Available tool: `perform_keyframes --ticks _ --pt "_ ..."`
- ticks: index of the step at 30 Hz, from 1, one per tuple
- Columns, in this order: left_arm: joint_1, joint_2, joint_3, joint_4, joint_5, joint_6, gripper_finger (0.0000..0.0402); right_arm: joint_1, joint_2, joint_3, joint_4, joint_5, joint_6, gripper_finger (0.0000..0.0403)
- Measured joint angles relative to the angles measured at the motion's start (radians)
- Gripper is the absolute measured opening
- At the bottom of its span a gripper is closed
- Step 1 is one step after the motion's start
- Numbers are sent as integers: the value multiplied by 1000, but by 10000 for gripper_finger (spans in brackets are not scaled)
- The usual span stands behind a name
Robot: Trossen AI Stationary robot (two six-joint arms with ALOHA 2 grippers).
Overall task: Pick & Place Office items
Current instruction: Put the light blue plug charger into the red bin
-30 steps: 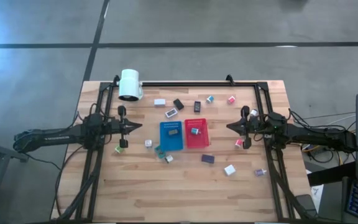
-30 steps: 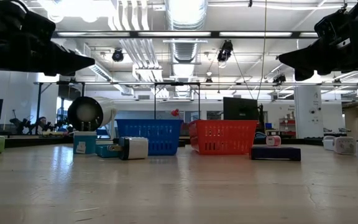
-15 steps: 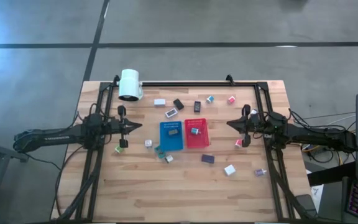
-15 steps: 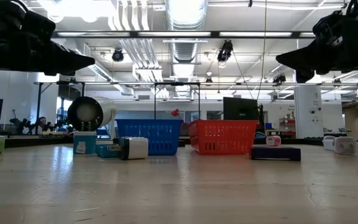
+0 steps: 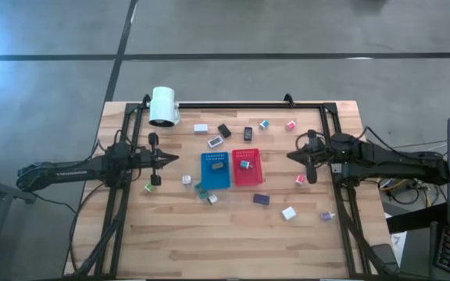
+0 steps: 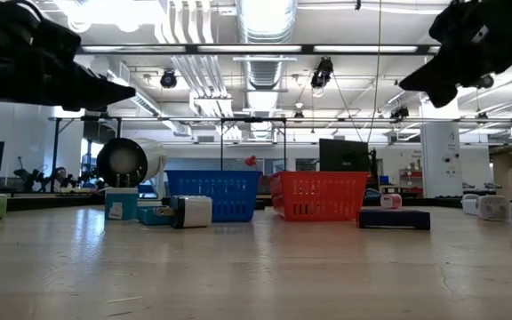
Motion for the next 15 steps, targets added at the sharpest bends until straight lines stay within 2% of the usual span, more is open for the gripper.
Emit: perform_keyframes --ticks 5,11,15 --pt "0 0 0 -5 -3 -11 5 38 140 132 -254 15 28 8" --pt "0 0 0 -5 -3 -18 5 82 327 267 -380 -14 72 9" --pt "0 1 0 -5 -3 -20 5 92 463 386 -539 -26 92 9"
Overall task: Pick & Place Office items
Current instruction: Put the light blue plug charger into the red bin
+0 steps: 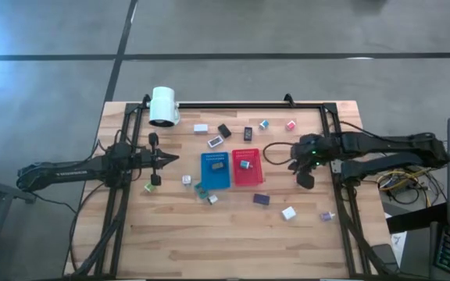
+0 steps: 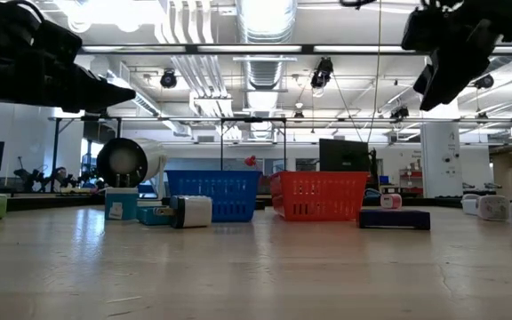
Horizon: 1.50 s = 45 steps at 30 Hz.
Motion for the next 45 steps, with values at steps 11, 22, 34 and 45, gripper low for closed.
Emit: perform_keyframes --ticks 11,22,34,45 --pt "0 1 0 0 0 -6 5 -39 272 250 -208 254 -92 9" --pt "0 0 0 0 0 -6 5 -348 489 507 -201 167 -642 9" --pt "0 1 0 0 -1 -6 5 -541 808 671 -221 7 -1025 83" --pt "0 2 0 -37 -2 -10 5 -554 983 734 -181 130 -1319 225"
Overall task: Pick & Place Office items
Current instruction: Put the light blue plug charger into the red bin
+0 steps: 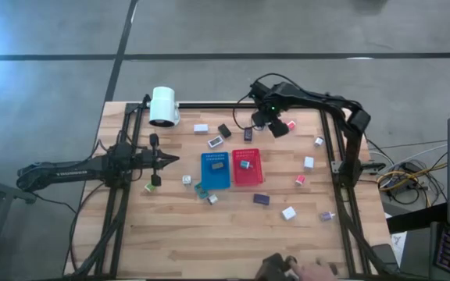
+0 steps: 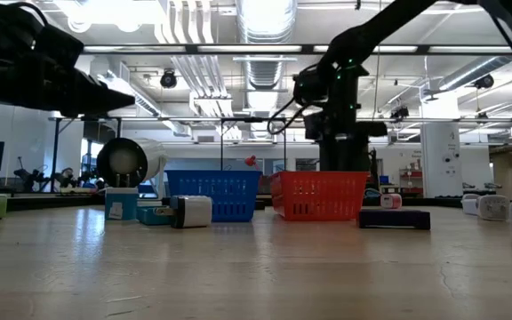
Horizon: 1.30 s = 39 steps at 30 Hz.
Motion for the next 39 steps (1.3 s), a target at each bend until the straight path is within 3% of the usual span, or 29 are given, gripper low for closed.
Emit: perform_keyframes --ticks 7,25,30,36,39 --pt "0 0 0 -8 -2 -13 5 -19 65 1 81 6 -146 248" --pt "0 0 0 -30 -1 -46 5 -54 169 5 118 -19 -160 213" --pt "0 0 0 -24 -1 -33 5 -54 176 1 117 -29 -122 189" --pt "0 0 0 -22 -1 -26 5 -54 173 0 113 -48 15 121" --pt "0 0 0 -22 0 -26 5 -55 170 -1 84 -93 52 118"
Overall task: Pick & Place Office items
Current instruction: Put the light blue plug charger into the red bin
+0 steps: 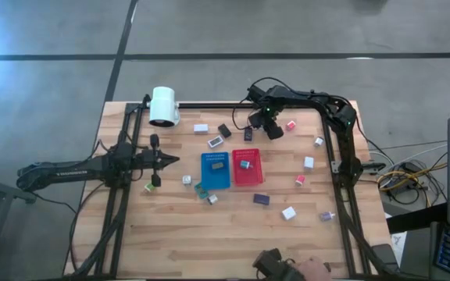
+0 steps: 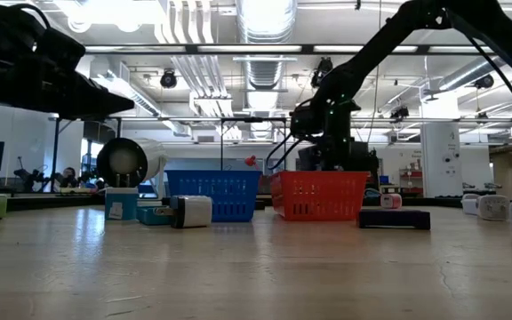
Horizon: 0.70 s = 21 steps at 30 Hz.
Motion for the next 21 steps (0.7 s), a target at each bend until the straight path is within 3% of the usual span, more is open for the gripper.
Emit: perform_keyframes --ticks 6,11,13,18,21 --pt "0 0 0 10 0 -1 5 -1 -45 -2 -30 -51 99 118" --pt "0 -1 0 30 1 -14 5 17 -175 -11 -3 -54 177 118" --pt "0 0 0 29 1 -14 5 29 -254 -31 52 -92 232 118" --pt "0 0 2 30 1 -16 5 47 -484 -136 272 -303 417 118" --pt "0 0 2 30 1 -20 5 73 -633 -241 438 -317 539 118"
